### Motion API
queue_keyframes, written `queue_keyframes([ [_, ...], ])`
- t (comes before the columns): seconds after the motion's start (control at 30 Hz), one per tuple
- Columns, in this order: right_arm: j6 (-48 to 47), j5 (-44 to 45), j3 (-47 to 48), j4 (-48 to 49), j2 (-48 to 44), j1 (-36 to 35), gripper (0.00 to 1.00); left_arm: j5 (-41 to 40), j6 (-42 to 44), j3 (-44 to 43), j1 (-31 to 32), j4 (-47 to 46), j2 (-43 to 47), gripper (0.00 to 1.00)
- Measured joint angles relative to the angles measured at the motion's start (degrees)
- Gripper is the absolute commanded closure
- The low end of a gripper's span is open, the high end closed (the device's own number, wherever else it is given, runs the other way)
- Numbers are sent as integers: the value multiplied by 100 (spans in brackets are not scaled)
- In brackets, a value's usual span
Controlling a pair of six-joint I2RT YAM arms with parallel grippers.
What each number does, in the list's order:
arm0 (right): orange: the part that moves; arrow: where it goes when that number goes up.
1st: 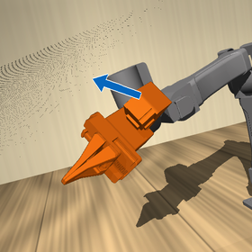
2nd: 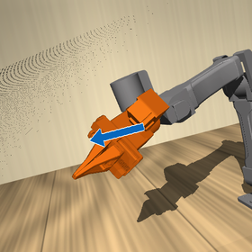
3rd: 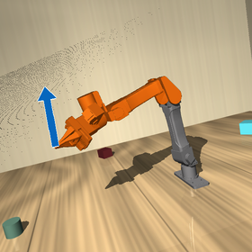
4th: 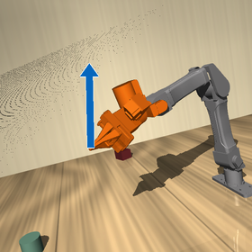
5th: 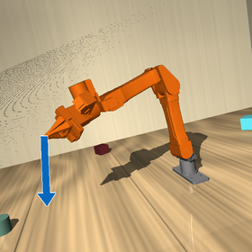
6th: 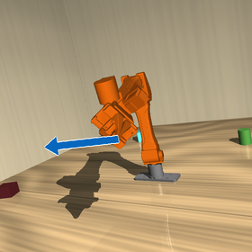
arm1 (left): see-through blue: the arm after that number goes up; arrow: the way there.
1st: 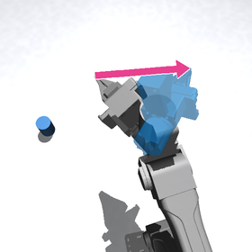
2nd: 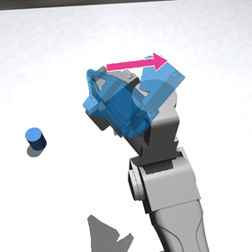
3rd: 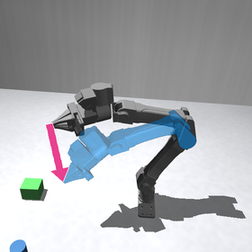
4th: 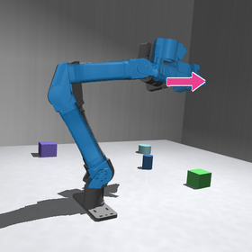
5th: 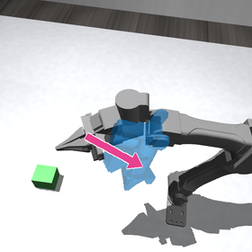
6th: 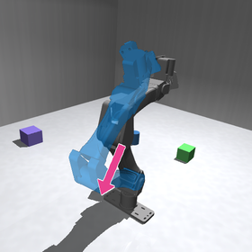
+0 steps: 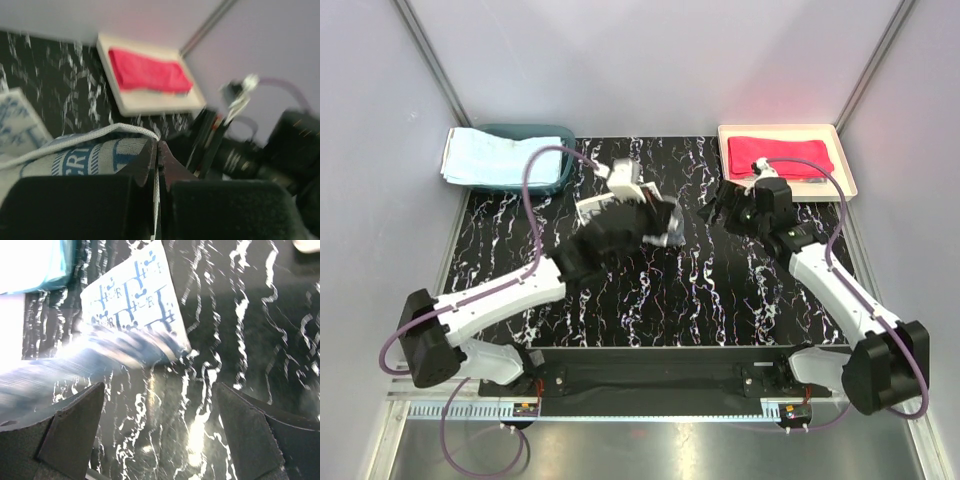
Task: Fold and stack the towels
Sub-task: Move the towel to the center of the board, then flatten out the crumpled towel
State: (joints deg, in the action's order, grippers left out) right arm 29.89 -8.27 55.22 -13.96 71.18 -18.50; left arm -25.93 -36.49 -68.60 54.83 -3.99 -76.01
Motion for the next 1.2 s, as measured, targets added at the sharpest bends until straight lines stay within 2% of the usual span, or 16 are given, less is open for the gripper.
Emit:
queue_keyframes([
  [0.1, 44, 149, -295, -118, -286, 0, 0, 109, -221, 1060, 374, 11, 96, 100],
  [0.23, 81, 286, -678, -315, -597, -7, 0, 505, -367, 2020, 782, 254, 131, 100],
  [0.37, 85, 323, -866, -496, -706, -11, 0, 1051, -470, 2577, 1049, 363, 210, 77],
  [0.4, 85, 323, -901, -522, -717, -17, 0, 1139, -505, 2726, 1067, 398, 295, 60],
  [0.43, 85, 326, -929, -540, -723, -26, 0, 1211, -518, 2883, 1071, 439, 411, 56],
  [0.57, 81, 326, -951, -492, -597, -68, 0, 1257, -625, 3174, 1073, 643, 1023, 54],
  [0.6, 74, 321, -929, -476, -496, -81, 0, 1182, -662, 3145, 1073, 706, 1163, 49],
  [0.67, -28, 308, -619, -535, 199, -101, 0, 863, -925, 2938, 994, 1075, 1414, 49],
  [0.73, -201, 262, 146, -649, 968, -101, 3, 470, -1255, 2575, 640, 1725, 1379, 47],
  [0.9, -745, 188, 2529, -422, 3126, -101, 26, -352, -2111, 2133, -1462, 2284, 1182, 47],
  [1.07, -1167, 92, 4835, -671, 4859, -101, 29, -426, -2363, 1692, -2820, 2411, 116, 50],
  [1.2, -1366, -2, 5901, -881, 5746, -101, 31, -136, -2376, 1058, -3438, 2291, -1165, 52],
])
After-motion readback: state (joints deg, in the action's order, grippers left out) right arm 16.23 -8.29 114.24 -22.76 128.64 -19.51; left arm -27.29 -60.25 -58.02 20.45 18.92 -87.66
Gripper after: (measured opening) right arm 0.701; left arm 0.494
